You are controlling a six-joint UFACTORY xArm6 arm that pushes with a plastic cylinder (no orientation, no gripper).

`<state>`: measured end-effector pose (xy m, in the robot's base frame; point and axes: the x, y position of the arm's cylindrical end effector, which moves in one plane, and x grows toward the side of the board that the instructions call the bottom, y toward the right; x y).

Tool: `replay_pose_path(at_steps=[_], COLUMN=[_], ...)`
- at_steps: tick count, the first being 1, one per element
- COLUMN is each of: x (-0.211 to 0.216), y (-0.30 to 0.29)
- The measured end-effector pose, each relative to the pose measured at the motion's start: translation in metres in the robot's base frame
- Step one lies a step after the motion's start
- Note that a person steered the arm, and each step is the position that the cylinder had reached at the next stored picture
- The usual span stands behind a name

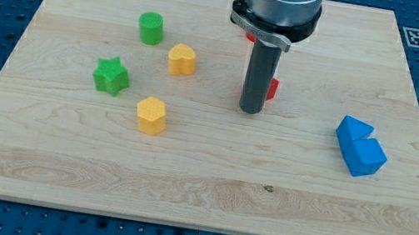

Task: Push the red star into red circle

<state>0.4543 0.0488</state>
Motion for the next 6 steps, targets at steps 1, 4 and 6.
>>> replay_pose_path(at_steps=[1, 4, 6], x=[-0.002, -0.037, -0.067], y=[0.0, 0.01, 0.021])
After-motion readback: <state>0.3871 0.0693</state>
